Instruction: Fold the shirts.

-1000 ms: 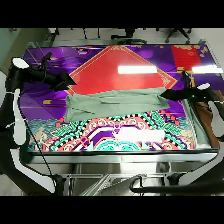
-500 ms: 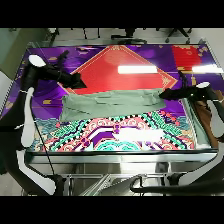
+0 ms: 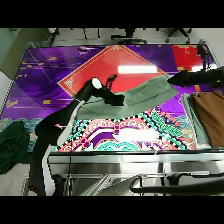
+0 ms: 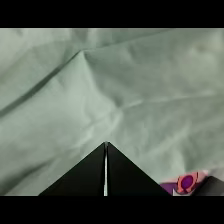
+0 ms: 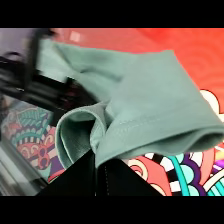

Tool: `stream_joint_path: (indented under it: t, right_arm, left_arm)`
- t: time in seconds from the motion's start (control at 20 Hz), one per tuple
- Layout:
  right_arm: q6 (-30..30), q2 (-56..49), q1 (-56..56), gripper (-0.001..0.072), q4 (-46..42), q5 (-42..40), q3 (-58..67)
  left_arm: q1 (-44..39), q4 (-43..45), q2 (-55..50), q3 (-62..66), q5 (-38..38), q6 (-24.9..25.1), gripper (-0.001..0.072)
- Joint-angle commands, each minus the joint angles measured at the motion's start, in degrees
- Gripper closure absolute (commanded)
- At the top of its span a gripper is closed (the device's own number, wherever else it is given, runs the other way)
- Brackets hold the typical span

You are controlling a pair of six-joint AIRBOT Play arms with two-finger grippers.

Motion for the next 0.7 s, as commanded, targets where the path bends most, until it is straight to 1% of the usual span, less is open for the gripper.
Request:
stream_joint_path:
  t: [0.0,0.05,0.1,0.2,0.3,0.4,0.45,0.5,0.6,0.65]
  right_arm:
    - [1.9,4.9,-0.1,0.0693,0.6,2.1,0.2]
    - [2.1,5.1,0.0,0.0693,0.6,2.5,0.2]
    - [2.3,5.1,0.0,0.0693,0.6,3.3,0.2]
    - [3.6,4.9,0.2,0.0692,0.6,3.5,0.2]
    - [3.9,4.7,0.2,0.0692,1.2,3.4,0.0]
    - [3.8,4.0,1.7,0.0693,4.8,2.6,0.0]
    - [3.8,3.5,3.6,0.0693,6.5,0.9,-0.1]
    - [3.8,3.0,6.4,0.0693,7.7,-1.7,-0.1]
    - [3.4,1.5,15.3,0.0692,9.6,-9.5,-0.1]
    - [2.6,0.5,21.3,0.0692,9.8,-14.7,-0.1]
  left_arm:
    - [-4.5,-3.5,-3.9,0.1,7.5,-2.9,0.0696]
    - [-4.3,-5.5,-3.8,0.2,8.1,-2.8,0.0695]
    - [-3.7,-7.6,-3.7,1.2,7.2,-2.8,0.0695]
    - [-0.5,-12.2,-3.5,7.5,-2.1,-2.3,0.0695]
    - [4.4,-18.4,-0.9,13.2,-12.7,0.0,0.0695]
    - [10.4,-28.6,6.0,12.4,-18.0,4.3,0.0695]
    - [13.8,-33.7,11.0,9.8,-19.2,7.3,0.0696]
    - [17.3,-37.0,16.6,6.8,-20.0,10.1,0.0696]
    - [23.6,-37.6,27.3,2.7,-20.9,12.8,0.0695]
    - [26.4,-37.6,32.2,1.2,-21.3,13.6,0.0695]
